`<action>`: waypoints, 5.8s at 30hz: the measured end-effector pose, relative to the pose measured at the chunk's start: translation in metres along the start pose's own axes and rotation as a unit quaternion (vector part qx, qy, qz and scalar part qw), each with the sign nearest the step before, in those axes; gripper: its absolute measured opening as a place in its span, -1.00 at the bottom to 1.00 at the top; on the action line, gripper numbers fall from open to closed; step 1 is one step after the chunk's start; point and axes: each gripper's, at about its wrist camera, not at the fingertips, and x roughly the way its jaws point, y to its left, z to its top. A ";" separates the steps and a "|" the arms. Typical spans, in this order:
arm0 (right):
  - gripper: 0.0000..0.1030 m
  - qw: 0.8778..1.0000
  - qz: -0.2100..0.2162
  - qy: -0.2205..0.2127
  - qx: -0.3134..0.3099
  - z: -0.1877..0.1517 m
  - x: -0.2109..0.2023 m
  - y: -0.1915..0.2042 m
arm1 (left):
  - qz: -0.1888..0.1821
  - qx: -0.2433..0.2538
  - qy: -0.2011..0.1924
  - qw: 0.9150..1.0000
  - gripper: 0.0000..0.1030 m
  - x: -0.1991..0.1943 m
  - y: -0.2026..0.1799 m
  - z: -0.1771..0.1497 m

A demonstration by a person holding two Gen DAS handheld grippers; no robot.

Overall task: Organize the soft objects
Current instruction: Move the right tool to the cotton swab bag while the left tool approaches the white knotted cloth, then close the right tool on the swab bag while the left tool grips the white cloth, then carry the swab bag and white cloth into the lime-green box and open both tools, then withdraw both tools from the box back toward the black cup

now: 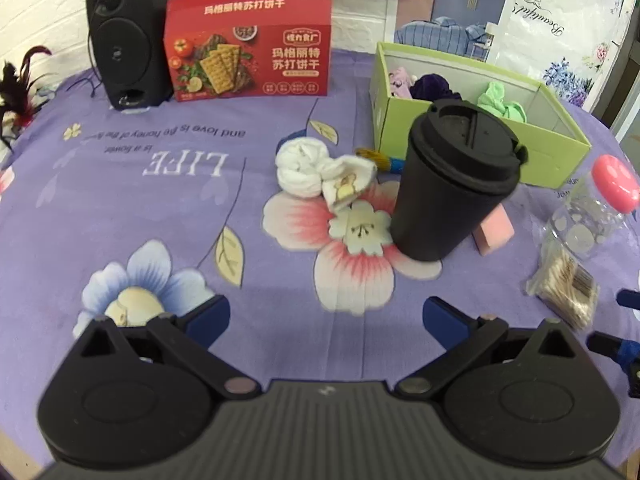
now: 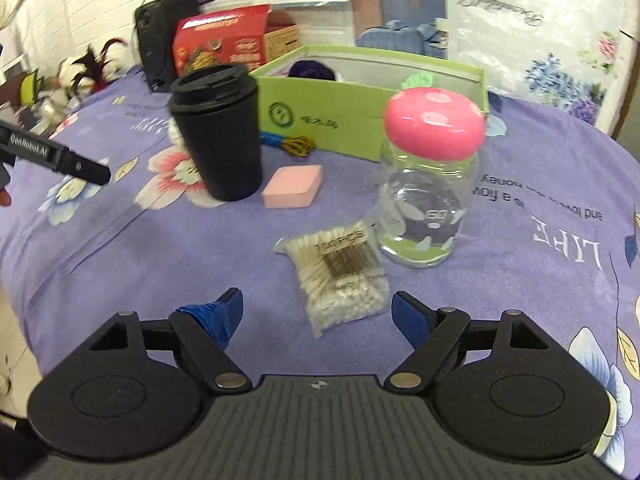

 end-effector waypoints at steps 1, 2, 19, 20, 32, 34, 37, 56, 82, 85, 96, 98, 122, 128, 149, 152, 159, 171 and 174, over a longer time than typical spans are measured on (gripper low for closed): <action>0.32 1.000 0.000 -0.001 0.006 -0.001 0.001 -0.002 | 0.009 0.002 -0.002 1.000 0.98 0.004 0.000 0.005; 0.32 1.000 0.000 0.002 0.010 -0.001 0.002 -0.004 | 0.020 0.006 -0.004 1.000 0.98 0.008 0.000 0.010; 0.32 0.997 -0.026 0.000 0.068 -0.010 0.007 -0.029 | 0.076 -0.089 0.033 0.992 0.98 0.124 0.026 0.115; 0.32 0.997 -0.028 0.001 0.070 -0.009 0.007 -0.030 | 0.088 -0.085 0.045 0.991 0.98 0.133 0.024 0.115; 0.32 0.997 -0.012 0.000 0.081 -0.015 0.010 -0.028 | 0.068 -0.036 0.079 0.994 0.99 0.111 0.031 0.048; 0.32 0.997 -0.010 -0.003 0.081 -0.014 0.010 -0.026 | 0.067 -0.030 0.080 0.994 0.98 0.102 0.035 0.040; 0.32 0.996 -0.010 -0.011 0.085 -0.013 0.009 -0.025 | 0.070 -0.024 0.078 0.994 0.98 0.097 0.039 0.034; 0.40 0.999 -0.034 -0.002 0.037 0.003 0.067 -0.005 | 0.046 0.058 0.039 0.997 0.98 0.114 0.013 0.051; 0.50 0.996 -0.063 -0.024 0.051 0.001 0.073 0.000 | 0.020 0.043 0.033 0.998 0.99 0.123 0.022 0.051; 0.43 0.996 -0.063 -0.023 0.052 0.002 0.073 0.000 | 0.021 0.045 0.035 0.998 0.95 0.123 0.021 0.052; -0.51 0.997 -0.030 -0.039 0.060 -0.009 0.041 0.010 | 0.036 0.007 0.025 0.999 -0.09 0.079 0.027 0.042; -0.51 0.997 -0.029 -0.042 0.053 -0.014 0.032 0.016 | 0.051 0.013 0.018 0.998 -0.09 0.064 0.025 0.034; -0.50 0.978 0.033 -0.182 0.099 0.001 -0.061 0.022 | 0.034 0.023 -0.054 0.998 -0.09 -0.026 0.022 0.027; -0.50 0.975 0.031 -0.216 0.051 0.064 -0.067 -0.002 | 0.004 0.042 -0.095 0.995 -0.09 -0.034 0.008 0.095; -0.42 0.999 -0.026 0.021 -0.027 0.219 0.128 -0.089 | -0.033 0.163 0.016 0.986 0.36 0.124 -0.154 0.241; -0.37 0.999 -0.029 0.021 -0.020 0.218 0.135 -0.089 | -0.026 0.160 0.005 0.987 0.76 0.126 -0.156 0.243; -0.21 0.999 -0.047 -0.010 -0.017 0.223 0.122 -0.091 | -0.024 0.153 -0.008 0.988 0.80 0.114 -0.152 0.246; -0.01 0.997 0.001 -0.079 -0.017 0.209 0.043 -0.064 | -0.012 0.161 -0.053 0.985 0.86 0.051 -0.126 0.217; 0.01 0.994 0.024 -0.098 -0.028 0.189 0.015 -0.043 | -0.012 0.150 -0.068 0.986 0.86 0.028 -0.107 0.203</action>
